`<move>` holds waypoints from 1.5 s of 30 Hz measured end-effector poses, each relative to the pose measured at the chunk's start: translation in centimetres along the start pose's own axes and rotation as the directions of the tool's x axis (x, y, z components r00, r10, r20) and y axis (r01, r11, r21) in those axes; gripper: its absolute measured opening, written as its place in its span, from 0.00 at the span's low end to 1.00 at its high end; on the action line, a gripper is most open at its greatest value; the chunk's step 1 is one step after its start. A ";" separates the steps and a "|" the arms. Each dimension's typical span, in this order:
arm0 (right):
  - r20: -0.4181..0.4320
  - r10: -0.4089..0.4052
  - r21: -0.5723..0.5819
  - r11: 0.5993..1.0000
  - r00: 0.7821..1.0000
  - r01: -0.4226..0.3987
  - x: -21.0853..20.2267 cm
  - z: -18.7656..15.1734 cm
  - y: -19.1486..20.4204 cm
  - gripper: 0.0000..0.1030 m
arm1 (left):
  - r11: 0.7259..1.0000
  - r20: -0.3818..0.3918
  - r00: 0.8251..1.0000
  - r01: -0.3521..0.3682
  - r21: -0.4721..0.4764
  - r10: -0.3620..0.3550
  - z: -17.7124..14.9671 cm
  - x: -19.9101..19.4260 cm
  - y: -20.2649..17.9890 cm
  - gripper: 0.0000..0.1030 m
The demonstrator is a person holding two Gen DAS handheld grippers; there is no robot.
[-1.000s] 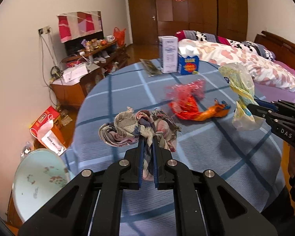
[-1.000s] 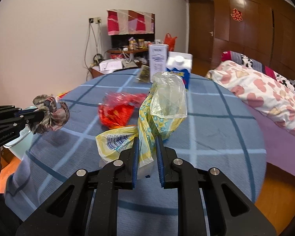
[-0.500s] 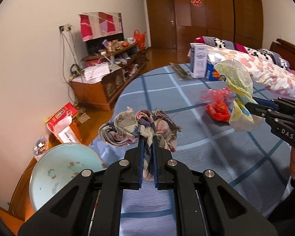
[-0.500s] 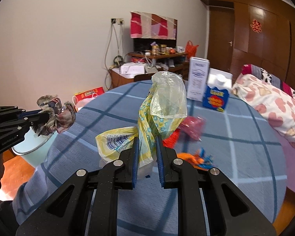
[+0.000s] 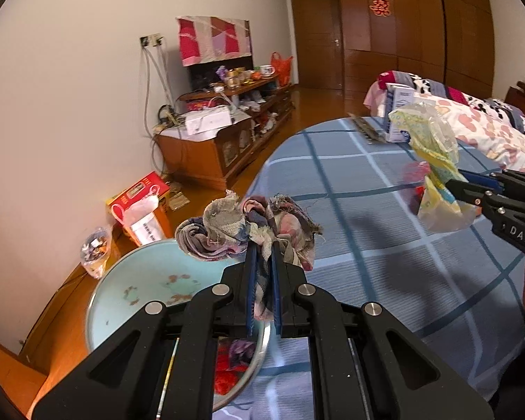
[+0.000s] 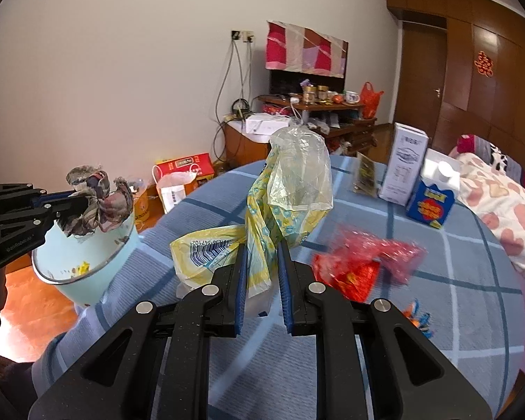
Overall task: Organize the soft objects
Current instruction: 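Carry the patterned cloth and plastic bag over the light-blue bin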
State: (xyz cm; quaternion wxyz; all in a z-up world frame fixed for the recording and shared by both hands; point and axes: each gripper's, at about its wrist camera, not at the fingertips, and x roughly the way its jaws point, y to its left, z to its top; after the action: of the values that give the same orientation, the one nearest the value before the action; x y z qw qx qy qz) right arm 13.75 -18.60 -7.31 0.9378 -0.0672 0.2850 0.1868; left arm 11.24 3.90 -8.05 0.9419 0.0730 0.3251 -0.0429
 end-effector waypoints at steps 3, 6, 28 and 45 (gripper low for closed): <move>0.002 0.015 -0.016 1.000 1.000 -0.015 0.5 0.4 0.8 0.17 | 1.000 -0.009 1.000 -0.021 -0.017 0.021 -0.4 -0.1 1.2 0.07; 0.003 0.033 -0.039 0.999 0.999 -0.033 1.0 0.8 1.9 0.17 | 0.999 -0.010 0.999 -0.037 -0.025 0.037 -0.7 -0.4 2.0 0.07; -0.029 0.128 -0.146 0.981 0.991 -0.130 3.8 2.6 8.0 0.17 | 0.990 -0.029 0.994 -0.111 -0.089 0.109 -2.6 -1.5 6.8 0.07; -0.039 0.169 -0.214 0.961 0.985 -0.174 5.0 3.4 11.7 0.17 | 0.979 -0.032 0.988 -0.156 -0.129 0.153 -3.1 -1.7 9.5 0.07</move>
State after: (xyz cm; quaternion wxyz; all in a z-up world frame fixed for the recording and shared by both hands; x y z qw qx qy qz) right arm 14.76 -5.50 -7.49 0.9022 -0.1460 0.2771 0.2966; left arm 9.25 13.82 -8.37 0.9415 0.0366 0.3308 0.0526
